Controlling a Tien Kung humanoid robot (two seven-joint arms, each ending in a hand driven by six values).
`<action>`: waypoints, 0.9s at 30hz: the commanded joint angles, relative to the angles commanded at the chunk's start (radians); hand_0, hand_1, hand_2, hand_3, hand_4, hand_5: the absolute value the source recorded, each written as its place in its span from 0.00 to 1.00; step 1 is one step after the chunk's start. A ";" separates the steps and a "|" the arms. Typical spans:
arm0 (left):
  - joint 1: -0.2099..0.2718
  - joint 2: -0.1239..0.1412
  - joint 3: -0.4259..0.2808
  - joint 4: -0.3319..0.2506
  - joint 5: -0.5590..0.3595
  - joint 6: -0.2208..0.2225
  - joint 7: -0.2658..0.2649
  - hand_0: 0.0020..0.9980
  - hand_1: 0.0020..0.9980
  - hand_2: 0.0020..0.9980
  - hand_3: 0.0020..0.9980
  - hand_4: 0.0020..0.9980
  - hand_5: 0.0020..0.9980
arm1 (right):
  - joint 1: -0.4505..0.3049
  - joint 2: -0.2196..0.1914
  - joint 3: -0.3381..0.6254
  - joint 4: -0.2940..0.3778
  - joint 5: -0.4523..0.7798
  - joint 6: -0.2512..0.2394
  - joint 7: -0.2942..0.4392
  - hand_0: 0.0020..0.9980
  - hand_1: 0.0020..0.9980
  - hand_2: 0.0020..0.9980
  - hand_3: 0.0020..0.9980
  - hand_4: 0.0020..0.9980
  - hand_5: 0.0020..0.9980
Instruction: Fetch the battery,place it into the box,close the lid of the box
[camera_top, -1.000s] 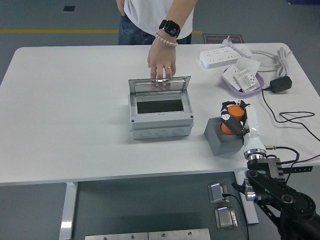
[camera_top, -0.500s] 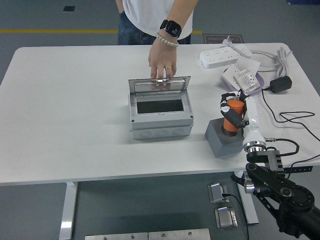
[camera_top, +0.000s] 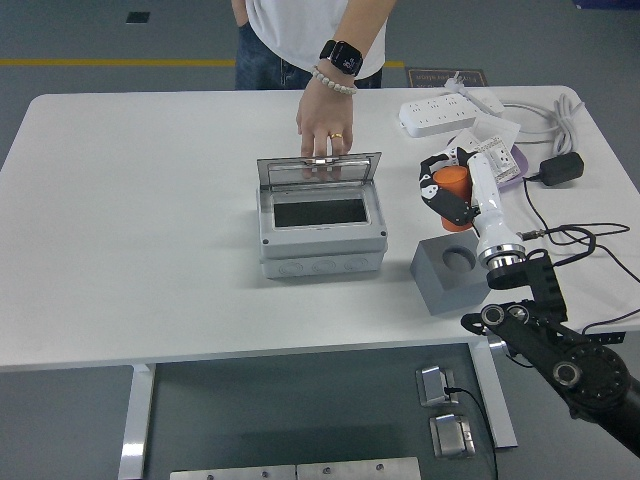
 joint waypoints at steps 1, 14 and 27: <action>0.000 0.000 0.000 0.000 -0.001 0.000 0.000 0.40 0.59 0.52 0.49 0.00 0.00 | 0.015 -0.002 -0.007 0.003 -0.042 0.009 -0.035 0.18 0.23 0.24 0.25 0.06 0.00; -0.002 0.007 0.001 0.000 -0.002 -0.004 0.003 0.40 0.59 0.52 0.49 0.00 0.00 | 0.201 -0.017 -0.185 -0.028 -0.429 0.172 -0.347 0.12 0.21 0.23 0.25 0.05 0.00; -0.003 0.010 0.004 0.000 -0.005 -0.011 0.006 0.40 0.59 0.52 0.49 0.00 0.00 | 0.272 0.013 -0.300 -0.009 -0.481 0.256 -0.428 0.12 0.21 0.23 0.25 0.02 0.00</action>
